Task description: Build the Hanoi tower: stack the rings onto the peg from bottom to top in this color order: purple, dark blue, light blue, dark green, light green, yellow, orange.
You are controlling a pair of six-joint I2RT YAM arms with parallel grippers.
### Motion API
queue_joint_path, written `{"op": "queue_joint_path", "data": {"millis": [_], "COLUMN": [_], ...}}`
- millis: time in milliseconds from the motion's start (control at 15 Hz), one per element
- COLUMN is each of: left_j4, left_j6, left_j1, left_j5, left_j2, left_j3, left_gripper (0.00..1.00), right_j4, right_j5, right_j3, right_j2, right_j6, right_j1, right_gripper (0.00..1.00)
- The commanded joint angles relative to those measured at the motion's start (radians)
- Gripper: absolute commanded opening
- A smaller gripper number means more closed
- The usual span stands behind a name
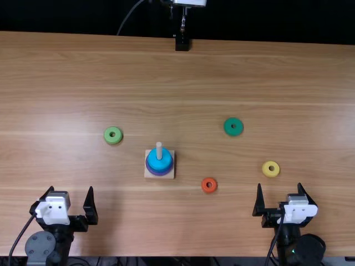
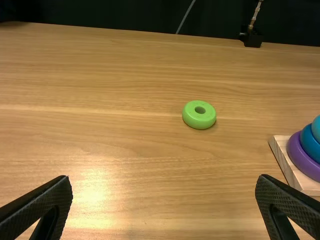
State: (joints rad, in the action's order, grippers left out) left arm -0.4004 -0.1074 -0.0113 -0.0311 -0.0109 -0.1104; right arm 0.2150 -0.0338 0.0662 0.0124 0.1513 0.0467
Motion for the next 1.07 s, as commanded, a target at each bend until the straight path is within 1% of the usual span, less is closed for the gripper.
{"op": "queue_joint_path", "data": {"millis": [0, 467, 600, 667, 733, 800, 867, 1000], "left_j4": [-0.078, -0.078, -0.078, -0.078, -0.078, -0.078, -0.078, -0.078], "left_j6": [0.012, 0.012, 0.012, 0.012, 0.012, 0.012, 0.012, 0.012], "left_j1": [0.01, 0.01, 0.01, 0.01, 0.01, 0.01, 0.01, 0.01], "left_j5": [-0.011, -0.011, -0.011, -0.011, -0.011, -0.011, -0.011, -0.011], "left_j2": [0.011, 0.011, 0.011, 0.011, 0.011, 0.011, 0.011, 0.011], "left_j3": [0.11, 0.11, 0.11, 0.11, 0.11, 0.11, 0.11, 0.11], "left_gripper": [1.0, 1.0, 1.0, 1.0, 1.0, 1.0, 1.0, 1.0], "right_j4": [0.075, 0.062, 0.068, 0.066, 0.071, 0.075, 0.075, 0.068], "right_j5": [-0.01, -0.009, -0.01, -0.009, -0.01, -0.009, -0.01, -0.014], "right_j3": [-0.051, -0.032, 0.104, 0.176, 0.268, 0.363, 0.451, 0.61], "right_j2": [-0.012, -0.012, -0.012, 0.017, 0.08, 0.141, 0.219, 0.405], "right_j6": [0.0, 0.0, 0.0, 0.0, -0.002, -0.013, -0.015, -0.01], "right_j1": [0.008, 0.01, 0.008, 0.008, 0.008, 0.008, 0.01, 0.005], "right_gripper": [1.0, 1.0, 1.0, 1.0, 1.0, 1.0, 1.0, 1.0]}}
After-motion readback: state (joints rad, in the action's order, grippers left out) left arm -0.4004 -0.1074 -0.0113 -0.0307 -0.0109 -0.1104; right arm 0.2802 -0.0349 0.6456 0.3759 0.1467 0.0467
